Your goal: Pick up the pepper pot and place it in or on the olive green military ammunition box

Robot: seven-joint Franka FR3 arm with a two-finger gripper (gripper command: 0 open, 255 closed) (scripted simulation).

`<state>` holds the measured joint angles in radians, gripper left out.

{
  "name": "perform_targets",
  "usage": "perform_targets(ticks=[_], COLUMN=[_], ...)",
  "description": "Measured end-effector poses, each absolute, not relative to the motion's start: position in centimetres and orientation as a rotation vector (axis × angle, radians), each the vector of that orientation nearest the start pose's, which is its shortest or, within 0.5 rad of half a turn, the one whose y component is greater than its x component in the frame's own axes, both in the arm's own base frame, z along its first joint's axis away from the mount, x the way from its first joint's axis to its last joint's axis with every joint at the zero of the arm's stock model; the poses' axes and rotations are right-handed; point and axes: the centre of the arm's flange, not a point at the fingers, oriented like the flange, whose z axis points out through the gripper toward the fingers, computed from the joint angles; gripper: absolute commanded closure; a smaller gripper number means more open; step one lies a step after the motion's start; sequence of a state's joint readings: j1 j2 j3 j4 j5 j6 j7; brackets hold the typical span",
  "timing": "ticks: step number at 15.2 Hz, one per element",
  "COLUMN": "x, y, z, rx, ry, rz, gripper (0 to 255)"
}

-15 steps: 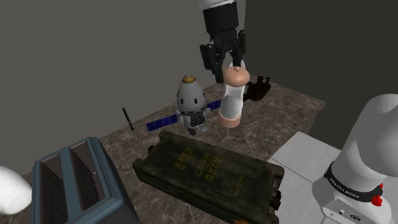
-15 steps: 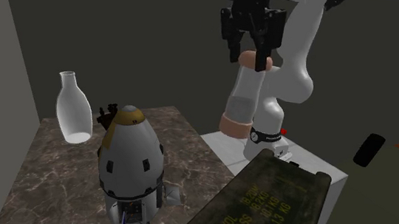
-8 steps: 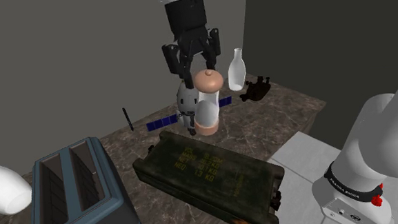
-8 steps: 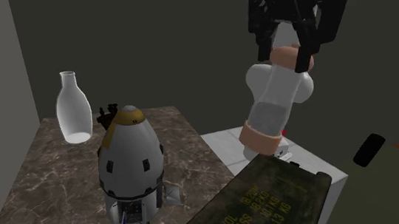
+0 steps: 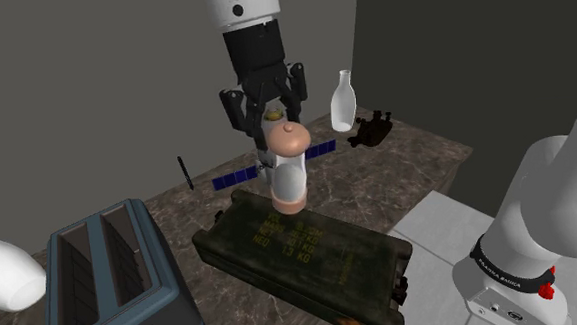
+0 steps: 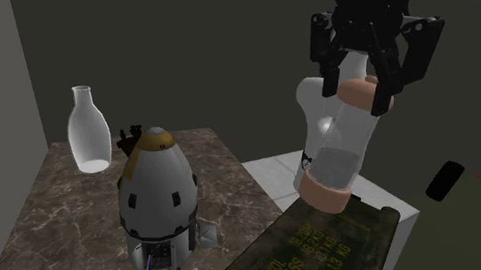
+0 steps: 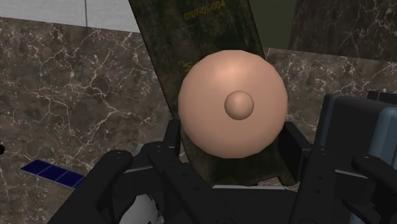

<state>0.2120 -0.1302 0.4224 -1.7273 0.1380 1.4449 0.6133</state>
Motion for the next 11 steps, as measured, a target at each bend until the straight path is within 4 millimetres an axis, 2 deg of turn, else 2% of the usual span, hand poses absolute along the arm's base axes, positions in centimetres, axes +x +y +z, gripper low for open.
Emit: perform_targets(ticks=[11], x=[38.7], y=[32.0], z=[54.6], rx=[-3.154], ry=[-0.031], rz=[0.288], gripper=[255])
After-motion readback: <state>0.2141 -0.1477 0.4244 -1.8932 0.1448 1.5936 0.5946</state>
